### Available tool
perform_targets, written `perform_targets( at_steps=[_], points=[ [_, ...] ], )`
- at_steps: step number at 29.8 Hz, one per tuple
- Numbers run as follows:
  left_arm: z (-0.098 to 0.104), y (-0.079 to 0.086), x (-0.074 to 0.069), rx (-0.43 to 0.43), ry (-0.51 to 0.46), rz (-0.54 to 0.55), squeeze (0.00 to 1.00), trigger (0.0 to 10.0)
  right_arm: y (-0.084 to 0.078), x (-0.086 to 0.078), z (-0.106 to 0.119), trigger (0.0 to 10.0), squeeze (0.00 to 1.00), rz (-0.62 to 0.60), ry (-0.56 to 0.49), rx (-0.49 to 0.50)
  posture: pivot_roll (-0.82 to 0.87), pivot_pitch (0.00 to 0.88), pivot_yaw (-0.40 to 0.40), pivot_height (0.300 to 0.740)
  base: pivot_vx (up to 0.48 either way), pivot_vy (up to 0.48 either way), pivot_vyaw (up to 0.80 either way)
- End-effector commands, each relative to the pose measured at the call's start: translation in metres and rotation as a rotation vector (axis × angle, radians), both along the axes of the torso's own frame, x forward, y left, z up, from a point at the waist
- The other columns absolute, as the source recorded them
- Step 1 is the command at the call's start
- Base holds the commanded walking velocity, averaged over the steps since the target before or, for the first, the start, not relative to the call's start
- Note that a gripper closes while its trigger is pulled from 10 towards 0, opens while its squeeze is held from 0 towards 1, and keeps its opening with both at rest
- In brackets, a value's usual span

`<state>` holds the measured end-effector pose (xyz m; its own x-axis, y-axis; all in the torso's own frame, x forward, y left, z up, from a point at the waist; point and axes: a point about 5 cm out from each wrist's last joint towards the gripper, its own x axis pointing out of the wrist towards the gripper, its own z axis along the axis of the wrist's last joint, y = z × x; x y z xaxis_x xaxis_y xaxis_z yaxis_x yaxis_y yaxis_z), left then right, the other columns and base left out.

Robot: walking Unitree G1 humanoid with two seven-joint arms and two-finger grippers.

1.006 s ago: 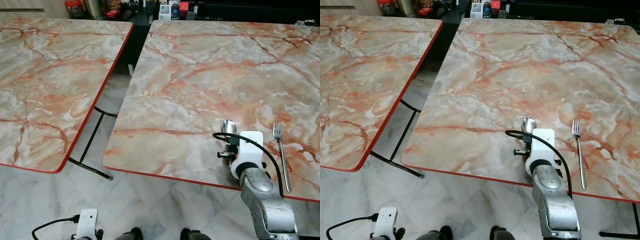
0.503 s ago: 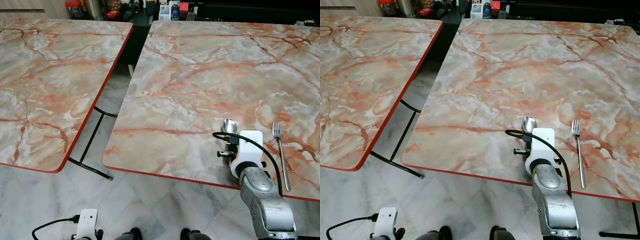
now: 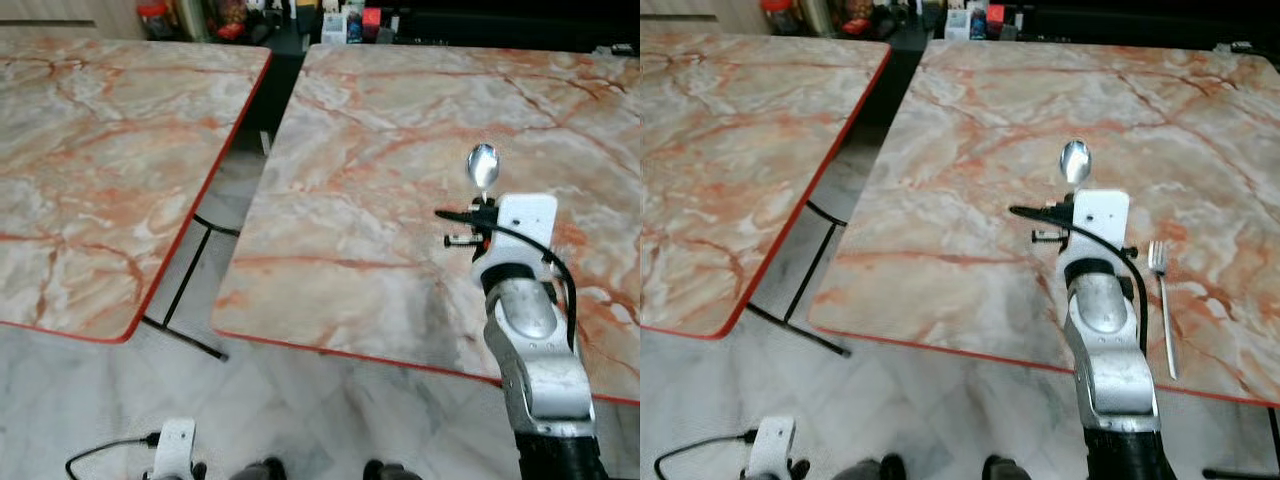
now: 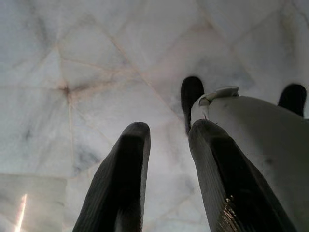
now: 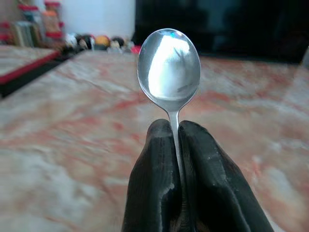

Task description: Setting the table

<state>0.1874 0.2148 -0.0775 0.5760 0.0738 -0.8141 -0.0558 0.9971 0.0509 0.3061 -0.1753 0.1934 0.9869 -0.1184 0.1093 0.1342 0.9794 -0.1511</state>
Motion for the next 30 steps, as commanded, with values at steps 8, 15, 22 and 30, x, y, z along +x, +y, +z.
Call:
perform_targets(
  at_steps=[8,15,22,30],
  points=[
    [-0.0043,0.0056,-0.0104,0.012,0.044,0.02,0.0,10.0,0.0076,0.0025,0.0023,10.0,0.0,0.016,-0.02,-0.007,-0.06,0.188,0.05,0.74,0.0,0.48,0.0],
    [-0.0048,0.0047,-0.0109,0.013,0.046,0.03,0.0,10.0,0.007,0.0051,0.0022,10.0,0.0,0.007,-0.009,0.031,-0.06,0.185,0.047,0.74,0.0,0.48,-0.23],
    [-0.0045,0.0056,-0.0106,0.019,0.044,0.033,0.0,10.0,0.0087,0.0057,0.0019,10.0,0.0,0.004,-0.014,0.015,-0.06,0.184,0.051,0.74,0.0,0.48,-0.42],
    [-0.0045,0.0062,-0.0108,0.022,0.044,0.035,0.0,10.0,0.0121,0.0061,0.0044,10.0,0.0,0.016,-0.032,0.011,-0.06,0.183,0.054,0.74,0.0,0.48,0.0]
  ],
)
